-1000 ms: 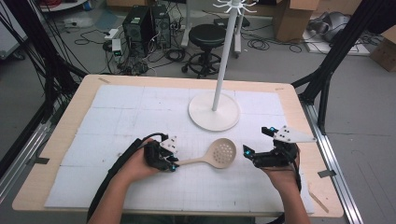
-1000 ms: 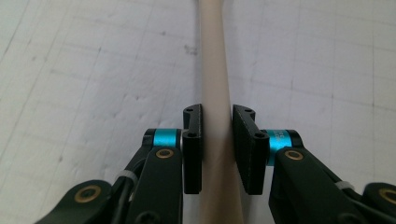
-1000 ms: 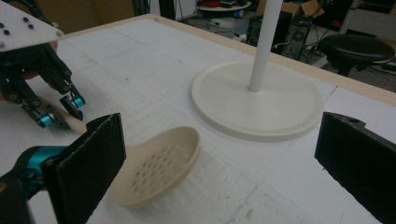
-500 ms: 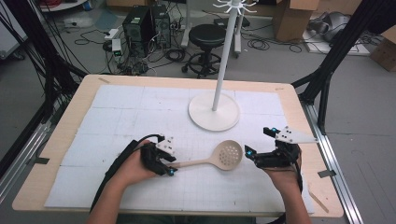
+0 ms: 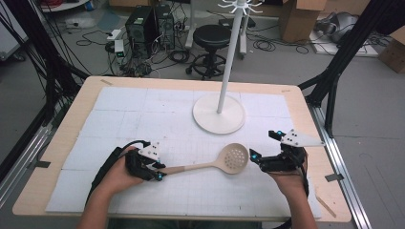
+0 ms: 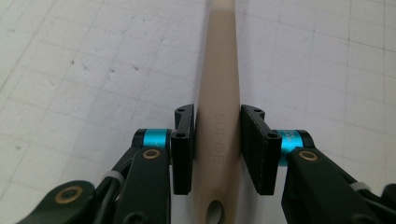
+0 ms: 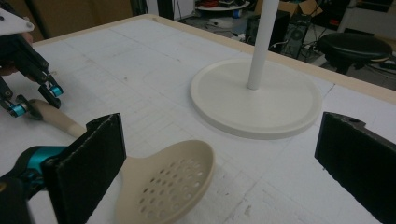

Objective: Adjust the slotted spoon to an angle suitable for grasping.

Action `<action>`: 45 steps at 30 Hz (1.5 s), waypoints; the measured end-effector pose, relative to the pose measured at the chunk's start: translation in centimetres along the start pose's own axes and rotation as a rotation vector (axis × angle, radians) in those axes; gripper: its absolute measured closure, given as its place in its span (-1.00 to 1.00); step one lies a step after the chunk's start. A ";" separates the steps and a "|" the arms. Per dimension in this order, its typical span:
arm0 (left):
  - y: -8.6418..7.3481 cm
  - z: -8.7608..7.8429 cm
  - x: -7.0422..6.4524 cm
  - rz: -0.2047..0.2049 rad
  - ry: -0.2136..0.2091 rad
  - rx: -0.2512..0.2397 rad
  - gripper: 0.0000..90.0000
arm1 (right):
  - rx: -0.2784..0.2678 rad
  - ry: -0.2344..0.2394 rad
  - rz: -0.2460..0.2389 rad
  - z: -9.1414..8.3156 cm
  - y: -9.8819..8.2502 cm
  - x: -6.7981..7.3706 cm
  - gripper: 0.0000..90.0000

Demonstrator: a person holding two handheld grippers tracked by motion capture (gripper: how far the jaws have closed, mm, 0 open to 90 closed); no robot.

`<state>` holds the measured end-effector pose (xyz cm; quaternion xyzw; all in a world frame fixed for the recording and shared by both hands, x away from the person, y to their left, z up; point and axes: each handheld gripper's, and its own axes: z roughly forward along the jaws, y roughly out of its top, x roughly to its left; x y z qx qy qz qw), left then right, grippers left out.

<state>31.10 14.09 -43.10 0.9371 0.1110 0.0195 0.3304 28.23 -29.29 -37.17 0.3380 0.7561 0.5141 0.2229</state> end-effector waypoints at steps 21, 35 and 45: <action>6.4 5.1 0.8 0.089 -0.039 0.002 0.49 | -0.009 0.011 0.010 -0.3 -0.1 -0.3 -0.99; 6.6 5.0 2.3 0.015 0.148 0.003 0.07 | -0.004 0.005 0.012 -0.2 -0.1 -0.3 -0.99; 7.0 4.8 3.1 -0.018 0.198 -0.035 0.02 | -0.002 0.005 0.013 -0.2 -0.2 -0.3 -0.99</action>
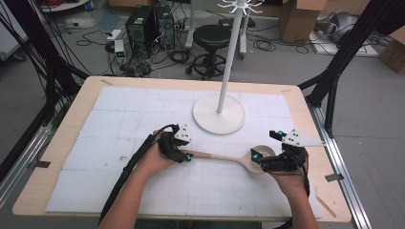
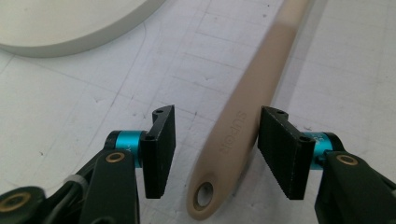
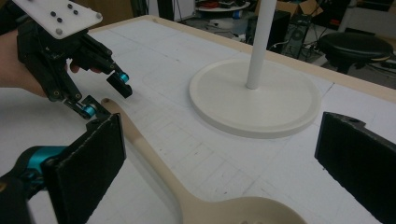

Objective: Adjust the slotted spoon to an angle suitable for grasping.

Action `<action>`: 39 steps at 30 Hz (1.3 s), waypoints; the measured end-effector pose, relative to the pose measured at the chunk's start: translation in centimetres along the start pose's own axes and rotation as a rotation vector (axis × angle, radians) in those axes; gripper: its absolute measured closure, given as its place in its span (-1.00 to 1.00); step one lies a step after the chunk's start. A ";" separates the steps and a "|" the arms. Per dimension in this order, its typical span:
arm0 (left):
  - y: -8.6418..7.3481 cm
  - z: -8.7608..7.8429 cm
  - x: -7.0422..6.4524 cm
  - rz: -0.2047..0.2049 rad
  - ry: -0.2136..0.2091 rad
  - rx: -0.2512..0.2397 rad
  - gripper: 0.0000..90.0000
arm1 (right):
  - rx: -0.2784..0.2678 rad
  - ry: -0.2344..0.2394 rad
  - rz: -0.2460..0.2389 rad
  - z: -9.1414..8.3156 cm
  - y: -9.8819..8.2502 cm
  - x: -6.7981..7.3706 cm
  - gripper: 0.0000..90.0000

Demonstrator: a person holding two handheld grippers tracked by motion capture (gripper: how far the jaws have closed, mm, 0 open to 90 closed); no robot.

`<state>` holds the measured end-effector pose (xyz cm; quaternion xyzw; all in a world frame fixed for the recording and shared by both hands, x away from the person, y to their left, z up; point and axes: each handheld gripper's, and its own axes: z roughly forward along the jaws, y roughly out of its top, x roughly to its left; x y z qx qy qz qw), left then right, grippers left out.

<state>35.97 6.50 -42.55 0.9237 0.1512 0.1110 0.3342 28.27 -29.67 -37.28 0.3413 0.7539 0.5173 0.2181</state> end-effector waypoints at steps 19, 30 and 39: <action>-3.4 -6.5 -0.1 -0.141 -0.031 -0.237 -0.42 | -0.005 0.001 -0.005 -0.3 0.0 0.0 -0.99; -6.7 -10.9 0.9 -0.234 0.001 -0.417 -0.66 | -0.012 0.001 -0.005 -0.4 0.2 0.0 -0.99; -7.8 -12.5 1.6 -0.244 0.018 -0.488 -0.85 | -0.003 0.009 -0.003 0.0 0.2 0.1 -0.99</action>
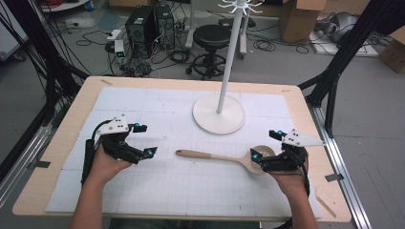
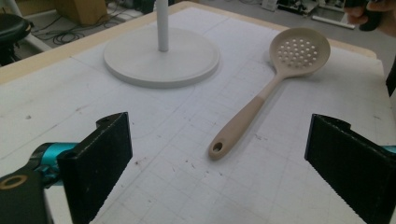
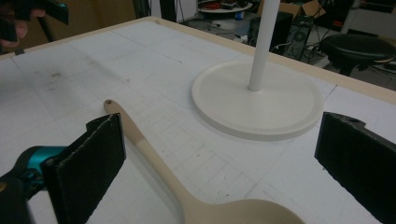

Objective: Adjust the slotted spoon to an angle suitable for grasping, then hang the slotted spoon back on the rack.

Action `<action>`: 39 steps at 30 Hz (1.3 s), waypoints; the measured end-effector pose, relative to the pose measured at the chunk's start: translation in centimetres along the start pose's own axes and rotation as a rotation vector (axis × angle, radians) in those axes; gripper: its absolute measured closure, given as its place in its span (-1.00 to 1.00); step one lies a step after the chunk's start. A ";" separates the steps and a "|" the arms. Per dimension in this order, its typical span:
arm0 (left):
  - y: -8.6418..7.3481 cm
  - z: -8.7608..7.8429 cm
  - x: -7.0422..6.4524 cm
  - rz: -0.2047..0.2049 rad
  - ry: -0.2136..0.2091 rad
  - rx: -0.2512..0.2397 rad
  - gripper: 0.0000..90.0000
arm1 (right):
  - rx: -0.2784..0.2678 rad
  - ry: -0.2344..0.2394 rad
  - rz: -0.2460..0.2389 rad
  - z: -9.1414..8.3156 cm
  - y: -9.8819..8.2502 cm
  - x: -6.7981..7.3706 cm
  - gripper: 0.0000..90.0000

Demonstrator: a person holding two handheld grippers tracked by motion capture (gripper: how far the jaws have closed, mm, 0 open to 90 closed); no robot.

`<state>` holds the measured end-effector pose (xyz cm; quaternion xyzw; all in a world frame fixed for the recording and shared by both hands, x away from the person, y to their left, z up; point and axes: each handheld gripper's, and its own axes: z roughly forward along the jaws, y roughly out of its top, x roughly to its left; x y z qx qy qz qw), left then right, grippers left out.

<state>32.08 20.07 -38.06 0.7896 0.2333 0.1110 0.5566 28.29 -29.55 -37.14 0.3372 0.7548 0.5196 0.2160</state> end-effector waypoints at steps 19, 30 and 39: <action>0.4 -1.6 0.0 0.023 -0.008 -0.082 -0.96 | 0.008 0.014 -0.010 0.1 -0.2 0.1 -0.99; 0.2 -1.2 0.3 0.029 0.015 -0.044 -0.96 | 0.014 0.012 -0.004 0.1 -0.2 0.3 -0.99; 0.2 -1.4 0.2 0.043 0.040 -0.029 -0.96 | 0.048 0.031 -0.032 0.9 -0.3 0.9 -0.99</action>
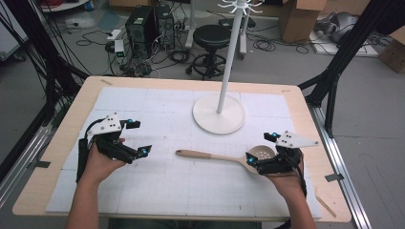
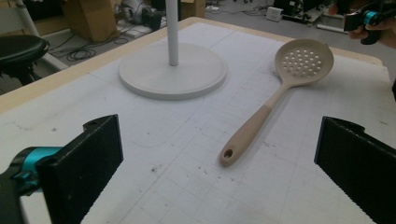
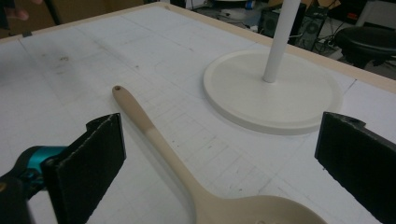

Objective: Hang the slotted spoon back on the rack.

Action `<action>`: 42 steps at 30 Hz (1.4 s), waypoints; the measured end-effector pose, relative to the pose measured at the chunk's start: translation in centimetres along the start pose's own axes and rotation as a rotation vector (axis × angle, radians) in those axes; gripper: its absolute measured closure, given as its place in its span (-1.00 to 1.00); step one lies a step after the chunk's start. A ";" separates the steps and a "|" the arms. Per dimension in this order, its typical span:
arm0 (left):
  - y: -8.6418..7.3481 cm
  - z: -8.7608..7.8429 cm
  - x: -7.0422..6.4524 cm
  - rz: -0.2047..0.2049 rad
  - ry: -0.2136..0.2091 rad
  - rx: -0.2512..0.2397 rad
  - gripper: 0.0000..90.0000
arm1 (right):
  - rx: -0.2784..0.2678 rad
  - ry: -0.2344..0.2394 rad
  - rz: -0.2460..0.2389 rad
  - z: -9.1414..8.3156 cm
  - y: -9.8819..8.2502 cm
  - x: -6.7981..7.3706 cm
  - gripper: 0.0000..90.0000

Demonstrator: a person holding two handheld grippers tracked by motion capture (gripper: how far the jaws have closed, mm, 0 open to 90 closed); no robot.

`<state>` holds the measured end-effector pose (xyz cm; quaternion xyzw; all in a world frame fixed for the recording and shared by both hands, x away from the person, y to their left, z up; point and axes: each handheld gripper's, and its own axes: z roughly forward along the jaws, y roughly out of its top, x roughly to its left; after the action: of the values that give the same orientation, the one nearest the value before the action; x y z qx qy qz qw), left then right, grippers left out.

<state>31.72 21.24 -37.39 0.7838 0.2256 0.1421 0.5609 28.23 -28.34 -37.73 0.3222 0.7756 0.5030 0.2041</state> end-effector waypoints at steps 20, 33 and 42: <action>0.1 -0.9 0.0 0.021 0.022 -0.014 -0.96 | 0.223 0.123 -0.119 7.7 1.6 3.3 -0.98; 0.1 -0.9 0.0 0.023 0.026 -0.007 -0.96 | 0.411 0.146 -0.153 10.9 1.8 3.3 -0.61; 0.0 -1.1 0.1 0.019 0.027 -0.014 -0.96 | 0.567 0.213 -0.223 13.5 3.0 4.0 -0.18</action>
<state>31.31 22.23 -36.99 0.7799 0.2248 0.1595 0.5620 34.94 -15.86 -40.53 0.2247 0.9324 0.2720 0.0779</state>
